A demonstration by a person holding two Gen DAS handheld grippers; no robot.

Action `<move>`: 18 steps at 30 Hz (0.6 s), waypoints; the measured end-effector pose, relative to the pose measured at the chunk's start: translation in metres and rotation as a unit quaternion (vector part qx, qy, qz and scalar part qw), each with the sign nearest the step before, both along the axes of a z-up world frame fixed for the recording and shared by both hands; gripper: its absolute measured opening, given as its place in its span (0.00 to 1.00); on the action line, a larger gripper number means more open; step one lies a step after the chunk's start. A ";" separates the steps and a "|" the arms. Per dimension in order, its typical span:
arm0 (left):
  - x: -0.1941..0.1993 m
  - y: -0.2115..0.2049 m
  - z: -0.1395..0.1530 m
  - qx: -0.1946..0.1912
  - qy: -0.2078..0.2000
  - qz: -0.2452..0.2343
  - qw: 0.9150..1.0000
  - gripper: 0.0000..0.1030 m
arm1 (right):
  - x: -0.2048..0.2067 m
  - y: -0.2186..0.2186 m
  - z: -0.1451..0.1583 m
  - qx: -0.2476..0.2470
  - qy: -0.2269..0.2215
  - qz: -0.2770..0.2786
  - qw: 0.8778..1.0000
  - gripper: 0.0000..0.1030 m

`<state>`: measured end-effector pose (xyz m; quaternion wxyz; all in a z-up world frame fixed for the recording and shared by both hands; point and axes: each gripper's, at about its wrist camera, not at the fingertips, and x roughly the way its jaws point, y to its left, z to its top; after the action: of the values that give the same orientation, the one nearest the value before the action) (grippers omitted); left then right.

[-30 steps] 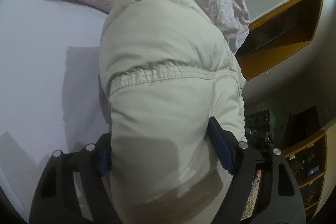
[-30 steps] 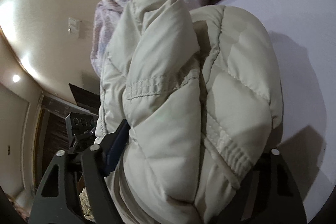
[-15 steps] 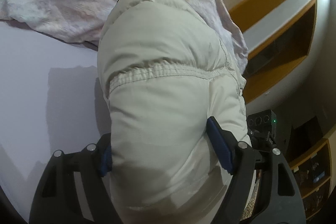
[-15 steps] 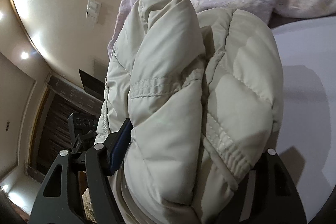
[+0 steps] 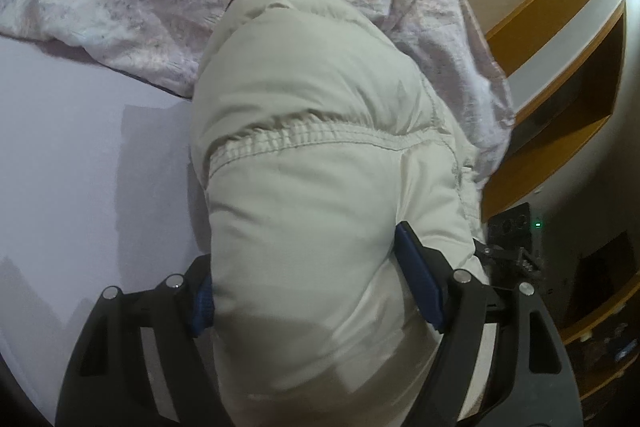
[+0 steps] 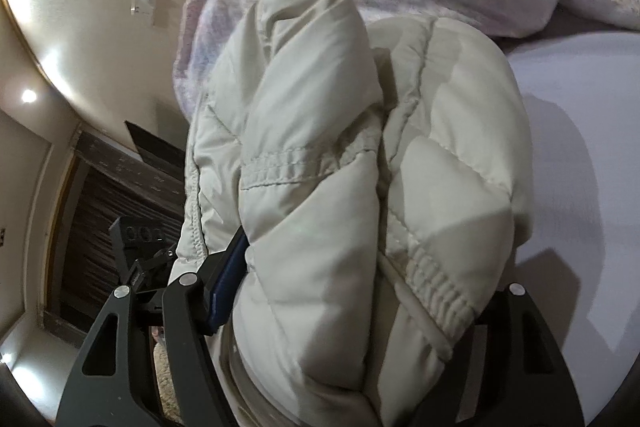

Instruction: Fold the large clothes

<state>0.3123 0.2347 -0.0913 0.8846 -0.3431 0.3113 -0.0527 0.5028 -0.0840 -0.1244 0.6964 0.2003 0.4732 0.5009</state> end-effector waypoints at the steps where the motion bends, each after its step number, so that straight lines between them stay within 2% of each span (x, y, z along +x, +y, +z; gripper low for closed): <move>1: 0.002 0.001 -0.002 0.005 0.005 0.001 1.000 0.77 | 0.001 0.001 -0.004 -0.002 0.005 -0.004 1.000 0.74; 4: 0.000 0.001 0.000 0.024 0.014 0.000 1.000 0.82 | -0.002 -0.010 -0.009 -0.018 0.008 -0.021 1.000 0.83; 6: -0.005 0.001 0.004 0.041 0.018 0.004 0.999 0.83 | -0.010 -0.014 0.006 -0.046 -0.018 -0.038 0.998 0.84; 9: -0.015 0.000 0.017 0.083 0.022 0.023 0.996 0.84 | -0.027 -0.032 0.034 -0.089 -0.079 -0.071 0.990 0.84; 13: -0.027 -0.008 0.041 0.162 0.003 0.060 0.985 0.84 | -0.051 -0.045 0.076 -0.123 -0.196 -0.132 0.964 0.84; 15: -0.030 -0.016 0.054 0.195 -0.014 0.064 0.979 0.85 | -0.062 -0.037 0.090 -0.122 -0.235 -0.134 0.955 0.80; 17: -0.026 -0.026 0.062 0.222 -0.018 0.054 0.973 0.85 | -0.069 -0.017 0.097 -0.137 -0.273 -0.119 0.945 0.65; 18: -0.021 -0.033 0.065 0.241 -0.016 0.047 0.969 0.85 | -0.073 -0.002 0.098 -0.156 -0.295 -0.108 0.937 0.61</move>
<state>0.2912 0.2021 -0.0268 0.9477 -0.1332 0.2836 0.0601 0.4302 -0.0857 -0.0265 0.8770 -0.0176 0.2946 0.3792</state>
